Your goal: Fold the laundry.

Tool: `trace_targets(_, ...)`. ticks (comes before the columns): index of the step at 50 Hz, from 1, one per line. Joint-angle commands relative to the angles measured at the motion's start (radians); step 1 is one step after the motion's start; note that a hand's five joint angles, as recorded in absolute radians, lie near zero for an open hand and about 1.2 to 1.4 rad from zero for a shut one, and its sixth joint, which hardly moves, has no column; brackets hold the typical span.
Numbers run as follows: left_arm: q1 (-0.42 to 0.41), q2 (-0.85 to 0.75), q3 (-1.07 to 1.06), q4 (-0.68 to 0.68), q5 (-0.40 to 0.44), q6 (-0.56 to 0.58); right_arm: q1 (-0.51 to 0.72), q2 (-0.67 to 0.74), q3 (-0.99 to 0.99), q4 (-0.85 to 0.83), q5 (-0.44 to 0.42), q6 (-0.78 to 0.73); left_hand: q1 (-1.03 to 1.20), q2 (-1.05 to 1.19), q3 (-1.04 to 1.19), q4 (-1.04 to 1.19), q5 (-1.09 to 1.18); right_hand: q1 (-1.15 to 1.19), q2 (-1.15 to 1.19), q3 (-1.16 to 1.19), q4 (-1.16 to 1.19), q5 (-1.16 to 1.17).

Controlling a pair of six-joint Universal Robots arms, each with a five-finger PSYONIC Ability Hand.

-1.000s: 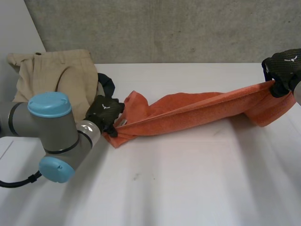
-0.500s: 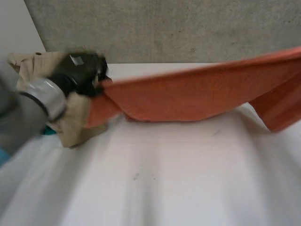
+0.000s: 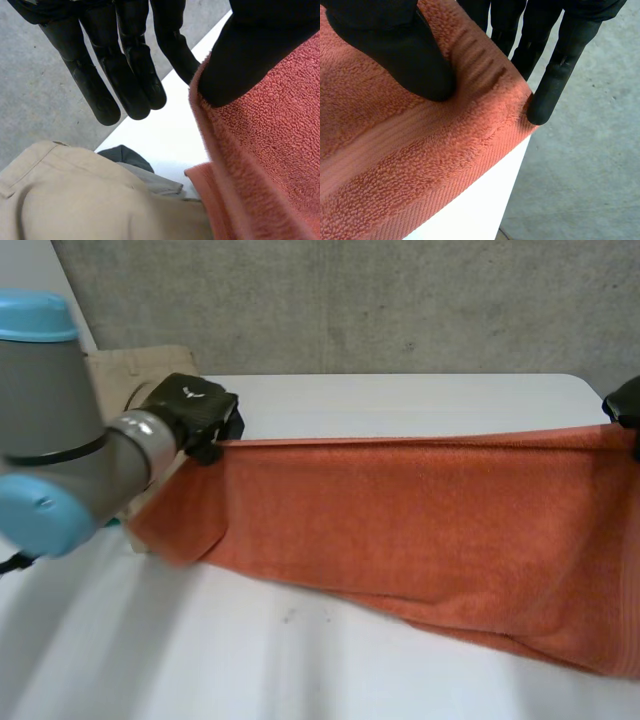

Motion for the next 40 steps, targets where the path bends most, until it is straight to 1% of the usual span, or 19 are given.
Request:
trace_targets(1,-0.032,-0.216,0.542,0.127,-0.025,0.011,0.068,0.163,-0.288,-0.246,0.132,0.098,0.238,0.199,0.203,0.198,0.244,0.273,0.219,0.206,0.196,0.219)
trace_targets(3,-0.037,-0.221,0.627,0.178,-0.034,0.012,0.083,0.171,-0.393,-0.331,0.164,0.156,0.238,0.199,0.203,0.198,0.244,0.273,0.219,0.206,0.196,0.219)
trace_targets(4,-0.04,-0.221,0.699,0.24,-0.05,0.012,0.085,0.171,-0.424,-0.361,0.17,0.177,0.238,0.199,0.203,0.198,0.244,0.273,0.219,0.206,0.196,0.219)
trace_targets(9,-0.044,-0.183,0.734,0.405,-0.083,0.015,0.085,0.165,-0.521,-0.494,0.181,0.303,0.238,0.199,0.203,0.198,0.244,0.273,0.219,0.206,0.196,0.219)
trace_targets(11,-0.048,-0.152,0.717,0.434,-0.08,0.015,0.085,0.163,-0.53,-0.493,0.18,0.334,0.238,0.199,0.203,0.198,0.244,0.273,0.219,0.206,0.196,0.219)
trace_targets(13,-0.058,-0.11,0.651,0.431,-0.08,0.015,0.085,0.158,-0.523,-0.469,0.178,0.332,0.238,0.199,0.203,0.198,0.244,0.273,0.219,0.206,0.196,0.219)
trace_targets(15,-0.06,-0.089,0.585,0.423,-0.08,0.009,0.085,0.145,-0.512,-0.401,0.176,0.335,0.238,0.199,0.203,0.198,0.244,0.273,0.219,0.206,0.196,0.219)
trace_targets(17,-0.061,-0.048,0.464,0.417,-0.077,0.014,0.085,0.137,-0.494,-0.343,0.173,0.339,0.238,0.199,0.203,0.198,0.244,0.273,0.219,0.206,0.196,0.219)
trace_targets(18,-0.061,-0.028,0.42,0.417,-0.076,0.015,0.085,0.135,-0.462,-0.282,0.16,0.337,0.238,0.199,0.203,0.198,0.244,0.273,0.219,0.206,0.196,0.219)
trace_targets(19,-0.06,0.014,0.33,0.417,-0.073,0.015,0.085,0.134,-0.443,-0.254,0.151,0.336,0.238,0.199,0.203,0.198,0.244,0.273,0.219,0.206,0.196,0.219)
trace_targets(21,-0.057,0.051,0.239,0.419,-0.07,0.015,0.083,0.134,-0.399,-0.214,0.131,0.334,0.238,0.199,0.203,0.198,0.244,0.273,0.219,0.206,0.196,0.219)
trace_targets(22,-0.055,0.067,0.193,0.42,-0.07,0.015,0.082,0.132,-0.347,-0.189,0.1,0.337,0.238,0.199,0.203,0.198,0.244,0.273,0.219,0.206,0.196,0.219)
trace_targets(23,-0.055,0.095,0.103,0.423,-0.068,0.015,0.082,0.131,-0.322,-0.182,0.083,0.337,0.238,0.199,0.203,0.198,0.244,0.273,0.219,0.206,0.196,0.219)
trace_targets(25,-0.055,0.115,0.013,0.425,-0.07,0.017,0.082,0.126,-0.24,-0.171,0.037,0.325,0.238,0.199,0.203,0.198,0.244,0.273,0.219,0.206,0.196,0.219)
trace_targets(29,-0.058,0.14,-0.186,0.426,-0.067,0.018,0.082,0.115,-0.077,-0.169,-0.023,0.305,0.238,0.199,0.203,0.198,0.244,0.273,0.219,0.206,0.196,0.219)
trace_targets(32,-0.057,0.124,-0.314,0.429,-0.059,0.018,0.082,0.114,0.022,-0.165,-0.04,0.274,0.238,0.199,0.203,0.198,0.244,0.273,0.219,0.206,0.196,0.219)
trace_targets(35,-0.054,0.082,-0.416,0.437,-0.032,0.018,0.08,0.108,0.214,-0.204,-0.049,0.21,0.238,0.199,0.203,0.198,0.244,0.273,0.219,0.206,0.196,0.219)
trace_targets(36,-0.049,0.053,-0.44,0.445,-0.021,0.02,0.08,0.105,0.235,-0.217,-0.051,0.207,0.238,0.199,0.203,0.198,0.244,0.273,0.219,0.206,0.196,0.219)
trace_targets(40,-0.035,-0.02,-0.478,0.466,0.008,0.021,0.048,0.053,0.396,-0.385,-0.08,0.182,0.238,0.199,0.203,0.198,0.244,0.273,0.219,0.206,0.196,0.219)
